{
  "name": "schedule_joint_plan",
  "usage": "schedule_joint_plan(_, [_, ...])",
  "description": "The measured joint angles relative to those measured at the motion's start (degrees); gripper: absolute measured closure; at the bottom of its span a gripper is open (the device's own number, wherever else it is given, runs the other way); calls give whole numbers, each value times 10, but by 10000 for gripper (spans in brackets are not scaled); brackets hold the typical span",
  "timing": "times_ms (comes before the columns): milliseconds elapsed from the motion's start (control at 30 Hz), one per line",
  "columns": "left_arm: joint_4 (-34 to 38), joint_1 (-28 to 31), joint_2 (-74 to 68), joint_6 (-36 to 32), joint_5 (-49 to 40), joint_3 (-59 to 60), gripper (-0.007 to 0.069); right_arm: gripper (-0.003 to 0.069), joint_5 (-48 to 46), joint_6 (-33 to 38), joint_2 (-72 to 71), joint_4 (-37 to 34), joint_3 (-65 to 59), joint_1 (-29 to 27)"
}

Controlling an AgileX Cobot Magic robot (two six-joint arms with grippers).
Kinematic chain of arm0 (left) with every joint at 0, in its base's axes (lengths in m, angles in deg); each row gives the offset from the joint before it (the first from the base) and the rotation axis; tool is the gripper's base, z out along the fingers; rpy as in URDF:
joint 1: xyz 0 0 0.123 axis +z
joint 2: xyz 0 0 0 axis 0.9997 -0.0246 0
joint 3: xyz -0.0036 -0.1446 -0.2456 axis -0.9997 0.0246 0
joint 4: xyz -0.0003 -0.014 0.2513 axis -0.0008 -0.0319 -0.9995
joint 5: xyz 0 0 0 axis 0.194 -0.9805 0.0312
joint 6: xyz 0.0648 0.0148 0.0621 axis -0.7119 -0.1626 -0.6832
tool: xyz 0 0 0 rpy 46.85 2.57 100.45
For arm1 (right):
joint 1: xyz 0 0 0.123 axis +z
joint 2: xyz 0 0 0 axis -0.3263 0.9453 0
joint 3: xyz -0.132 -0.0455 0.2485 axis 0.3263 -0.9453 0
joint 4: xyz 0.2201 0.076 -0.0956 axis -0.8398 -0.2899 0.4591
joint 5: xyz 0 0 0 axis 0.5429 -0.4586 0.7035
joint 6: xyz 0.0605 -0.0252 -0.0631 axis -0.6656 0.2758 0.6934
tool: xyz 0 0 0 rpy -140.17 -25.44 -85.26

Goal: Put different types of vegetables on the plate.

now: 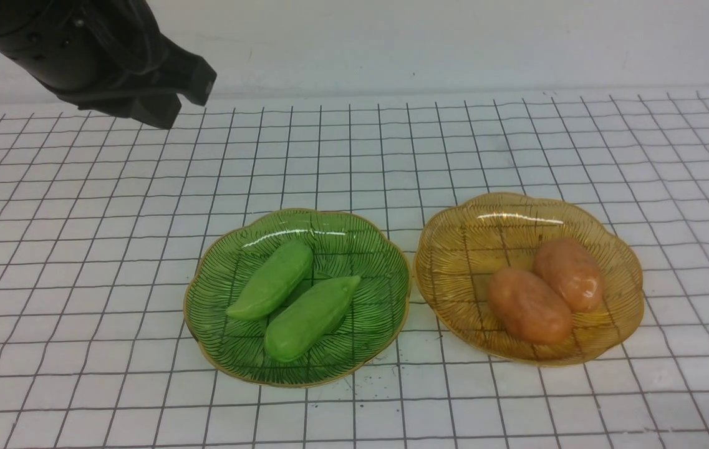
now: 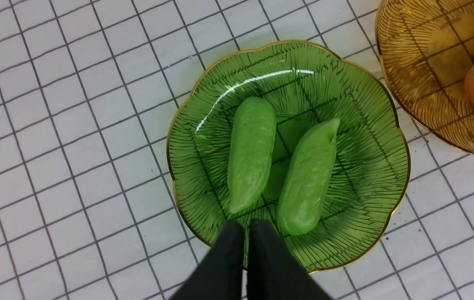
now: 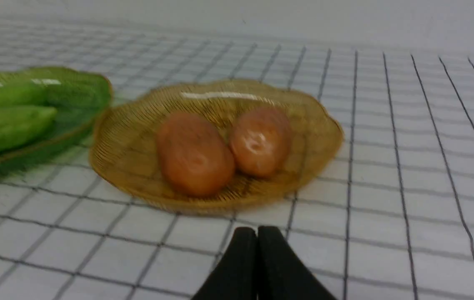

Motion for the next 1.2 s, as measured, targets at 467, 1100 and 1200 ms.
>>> schedule_joint_plan(467, [-23,0,165,0,0,27,632,673,3,0,0,2,0,-61])
schedule_joint_plan(1100, [-27,0,756,77,278,629,632,673,3,0,0,2,0,-67])
schedule_joint_plan(1200, [-24,0,797,94,394,691,632,673,3,0,0,2,0,-67])
